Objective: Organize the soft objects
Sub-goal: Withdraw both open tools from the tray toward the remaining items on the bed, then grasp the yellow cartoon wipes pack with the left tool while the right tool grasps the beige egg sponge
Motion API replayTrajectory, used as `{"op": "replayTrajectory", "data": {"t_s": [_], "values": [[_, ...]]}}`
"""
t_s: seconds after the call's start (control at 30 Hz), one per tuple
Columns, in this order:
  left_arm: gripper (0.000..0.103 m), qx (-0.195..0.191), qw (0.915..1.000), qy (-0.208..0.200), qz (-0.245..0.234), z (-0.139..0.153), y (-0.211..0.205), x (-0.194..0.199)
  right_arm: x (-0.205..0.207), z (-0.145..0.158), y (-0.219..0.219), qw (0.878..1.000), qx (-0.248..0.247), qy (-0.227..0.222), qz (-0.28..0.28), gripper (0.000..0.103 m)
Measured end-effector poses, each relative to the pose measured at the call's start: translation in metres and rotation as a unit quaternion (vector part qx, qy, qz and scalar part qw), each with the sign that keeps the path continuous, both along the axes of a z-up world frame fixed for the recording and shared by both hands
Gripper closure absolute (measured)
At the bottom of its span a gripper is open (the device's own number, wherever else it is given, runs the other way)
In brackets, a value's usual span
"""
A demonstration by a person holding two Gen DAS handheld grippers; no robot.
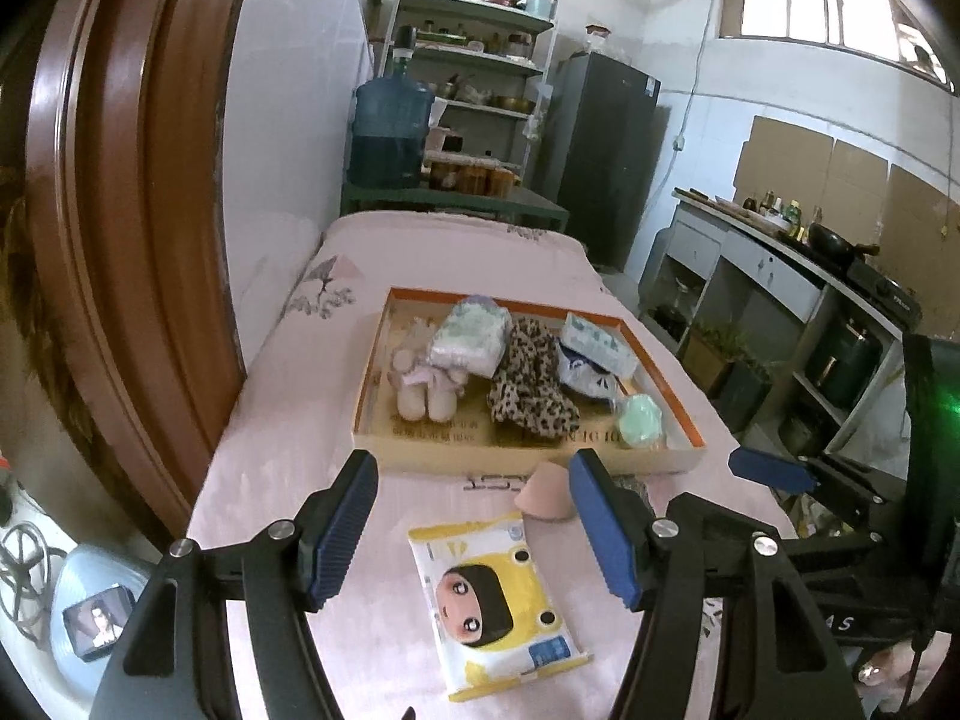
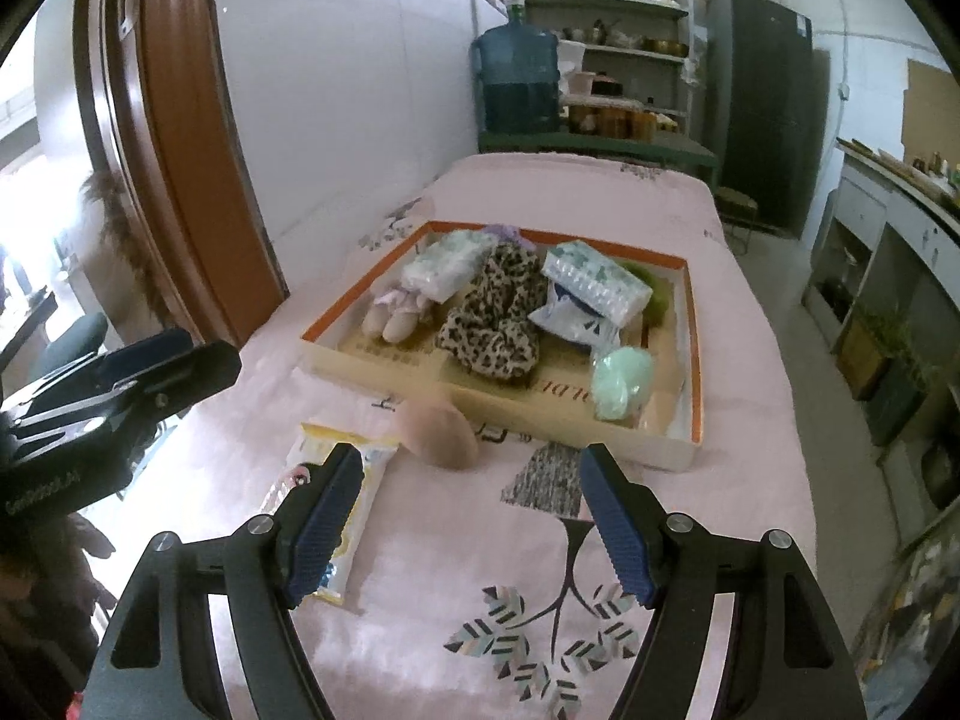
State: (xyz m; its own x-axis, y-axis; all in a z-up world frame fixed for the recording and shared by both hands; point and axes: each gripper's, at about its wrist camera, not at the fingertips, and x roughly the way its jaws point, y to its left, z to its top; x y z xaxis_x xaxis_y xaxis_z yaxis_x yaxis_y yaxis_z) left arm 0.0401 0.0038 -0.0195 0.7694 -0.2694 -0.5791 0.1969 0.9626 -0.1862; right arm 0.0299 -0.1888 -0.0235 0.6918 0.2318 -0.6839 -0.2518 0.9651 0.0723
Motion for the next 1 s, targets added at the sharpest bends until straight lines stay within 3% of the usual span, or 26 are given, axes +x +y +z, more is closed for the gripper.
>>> {"op": "replayTrajectory", "data": {"t_s": [0.6,1.0], "values": [[0.037,-0.023,0.9976,0.065,0.007,-0.058,0.01,-0.008,0.029,-0.034,0.014,0.999,0.009,0.037,0.033,0.027],[0.037,-0.024,0.9961,0.084,0.011,-0.073,0.014,-0.005,0.072,-0.065,0.04,0.996,-0.013,0.059,0.068,0.027]]}}
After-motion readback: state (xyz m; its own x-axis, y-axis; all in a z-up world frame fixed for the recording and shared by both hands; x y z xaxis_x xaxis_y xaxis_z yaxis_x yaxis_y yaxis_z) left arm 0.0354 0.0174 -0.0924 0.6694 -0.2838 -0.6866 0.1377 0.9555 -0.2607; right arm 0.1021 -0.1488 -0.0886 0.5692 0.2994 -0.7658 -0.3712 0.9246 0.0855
